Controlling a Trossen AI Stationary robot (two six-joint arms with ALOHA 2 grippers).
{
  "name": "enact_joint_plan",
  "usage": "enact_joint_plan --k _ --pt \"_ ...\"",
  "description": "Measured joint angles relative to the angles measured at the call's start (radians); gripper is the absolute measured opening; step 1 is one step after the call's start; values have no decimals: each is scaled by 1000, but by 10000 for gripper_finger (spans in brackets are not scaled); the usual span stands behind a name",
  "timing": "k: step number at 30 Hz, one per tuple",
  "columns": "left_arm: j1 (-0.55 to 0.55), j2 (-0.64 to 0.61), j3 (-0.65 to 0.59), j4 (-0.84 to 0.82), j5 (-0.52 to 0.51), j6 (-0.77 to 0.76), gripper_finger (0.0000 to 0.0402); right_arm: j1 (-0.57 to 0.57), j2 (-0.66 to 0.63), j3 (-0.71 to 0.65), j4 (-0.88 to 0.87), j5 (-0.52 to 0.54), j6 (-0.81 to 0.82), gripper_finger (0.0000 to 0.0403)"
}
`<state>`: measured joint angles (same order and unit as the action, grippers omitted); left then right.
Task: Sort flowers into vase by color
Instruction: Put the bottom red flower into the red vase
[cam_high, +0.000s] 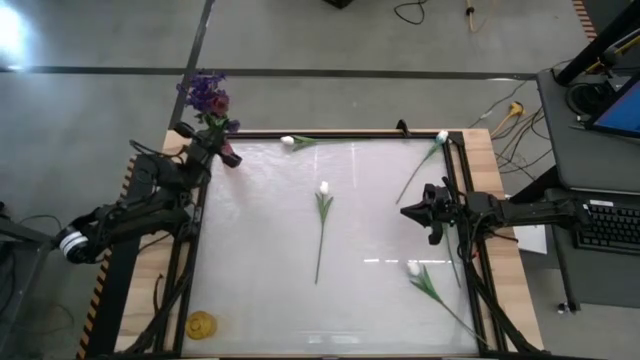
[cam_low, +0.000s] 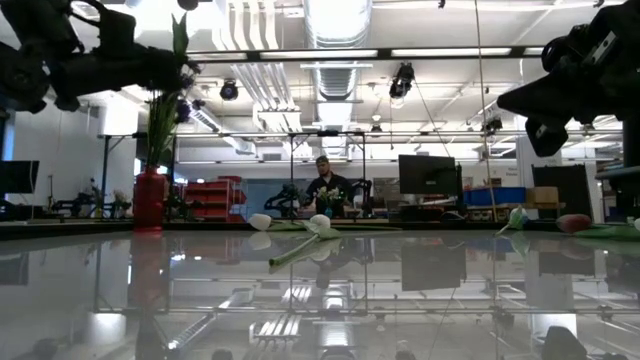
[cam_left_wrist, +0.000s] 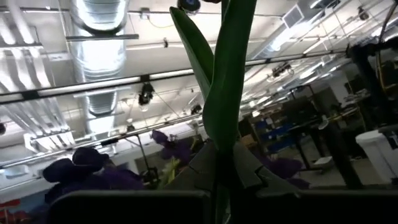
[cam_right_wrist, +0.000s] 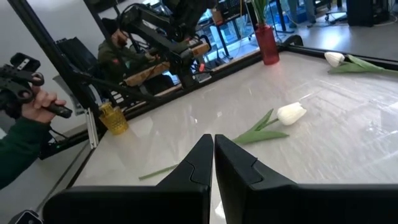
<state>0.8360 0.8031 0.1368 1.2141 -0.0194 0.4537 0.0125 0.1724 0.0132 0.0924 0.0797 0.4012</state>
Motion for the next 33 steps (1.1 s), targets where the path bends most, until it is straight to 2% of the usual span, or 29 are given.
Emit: enact_joint_plan --k 3,7,12,31,33 --pt "0 -17 0 -49 -2 7 0 0 0 0 -1 0 0 9" --pt "0 -18 0 -115 -53 7 0 0 -1 0 2 1 0 9" --pt "2 1 -2 -103 -70 10 0 0 -1 0 2 1 0 9" --pt "4 5 -2 -98 -378 -21 0 0 -1 0 2 54 0 9" --pt "4 7 -2 -98 -387 -29 0 0 -1 0 2 54 0 9"
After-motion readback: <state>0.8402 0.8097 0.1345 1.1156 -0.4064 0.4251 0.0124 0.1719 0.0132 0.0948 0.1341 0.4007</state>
